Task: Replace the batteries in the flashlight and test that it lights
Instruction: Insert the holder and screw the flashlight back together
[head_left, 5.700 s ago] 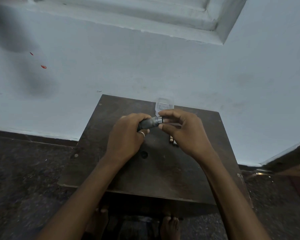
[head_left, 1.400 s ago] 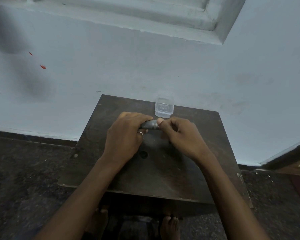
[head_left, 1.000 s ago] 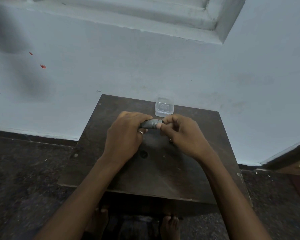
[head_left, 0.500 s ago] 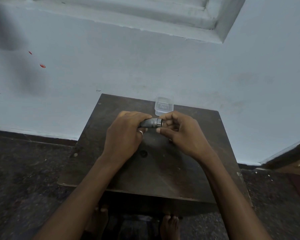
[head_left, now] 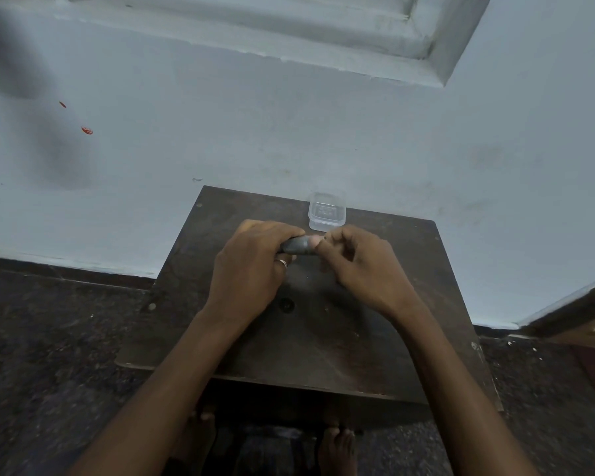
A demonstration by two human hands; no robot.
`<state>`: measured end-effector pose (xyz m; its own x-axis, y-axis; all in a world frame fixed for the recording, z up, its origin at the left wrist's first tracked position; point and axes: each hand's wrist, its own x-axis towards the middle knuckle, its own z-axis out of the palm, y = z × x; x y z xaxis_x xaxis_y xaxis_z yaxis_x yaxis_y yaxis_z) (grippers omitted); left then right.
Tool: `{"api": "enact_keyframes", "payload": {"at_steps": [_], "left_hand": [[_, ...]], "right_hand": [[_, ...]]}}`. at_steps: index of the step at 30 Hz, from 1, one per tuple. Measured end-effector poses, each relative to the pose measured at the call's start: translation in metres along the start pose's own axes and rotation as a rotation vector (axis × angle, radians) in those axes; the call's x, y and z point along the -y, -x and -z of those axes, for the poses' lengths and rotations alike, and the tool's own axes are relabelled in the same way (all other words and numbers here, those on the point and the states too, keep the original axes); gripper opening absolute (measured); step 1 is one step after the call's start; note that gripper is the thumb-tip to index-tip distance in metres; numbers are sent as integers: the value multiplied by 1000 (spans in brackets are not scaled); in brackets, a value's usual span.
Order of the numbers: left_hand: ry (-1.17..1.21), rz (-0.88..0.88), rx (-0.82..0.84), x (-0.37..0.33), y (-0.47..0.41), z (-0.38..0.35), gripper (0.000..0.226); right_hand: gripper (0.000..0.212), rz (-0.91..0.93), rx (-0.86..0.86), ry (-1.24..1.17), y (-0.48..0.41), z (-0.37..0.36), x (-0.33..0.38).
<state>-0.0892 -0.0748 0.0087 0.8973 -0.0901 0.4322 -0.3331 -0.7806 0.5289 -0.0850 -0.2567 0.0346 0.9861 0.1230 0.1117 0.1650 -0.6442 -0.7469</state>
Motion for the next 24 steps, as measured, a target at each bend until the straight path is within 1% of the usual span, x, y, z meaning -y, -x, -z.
{"api": "enact_keyframes", "payload": {"at_steps": [1, 2, 5, 8, 10, 11, 13, 17, 20, 24], "left_hand": [[1, 1, -4, 1, 0, 0, 37], [3, 2, -7, 1, -1, 0, 37], [6, 14, -7, 0, -2, 0, 37], [4, 17, -3, -1, -1, 1, 38], [13, 12, -5, -1, -1, 1, 37], [17, 10, -5, -1, -1, 1, 37], [20, 4, 0, -2, 0, 1, 35], [18, -15, 7, -4, 1, 1, 33], [4, -34, 12, -4, 1, 0, 31], [11, -42, 7, -3, 1, 0, 30]], "right_hand": [[18, 11, 9, -36, 0, 1, 0], [16, 20, 23, -70, 0, 1, 0], [24, 50, 36, -108, -2, 2, -4], [18, 41, 40, -105, -2, 3, -4], [13, 36, 34, -62, -2, 3, -3], [16, 46, 24, -16, -2, 3, -3], [30, 69, 3, 70, -2, 2, -3], [54, 56, -29, 85, -1, -1, 0], [60, 0, -19, 66, 0, -4, 3], [68, -78, 26, -58, 1, -5, 9]]}}
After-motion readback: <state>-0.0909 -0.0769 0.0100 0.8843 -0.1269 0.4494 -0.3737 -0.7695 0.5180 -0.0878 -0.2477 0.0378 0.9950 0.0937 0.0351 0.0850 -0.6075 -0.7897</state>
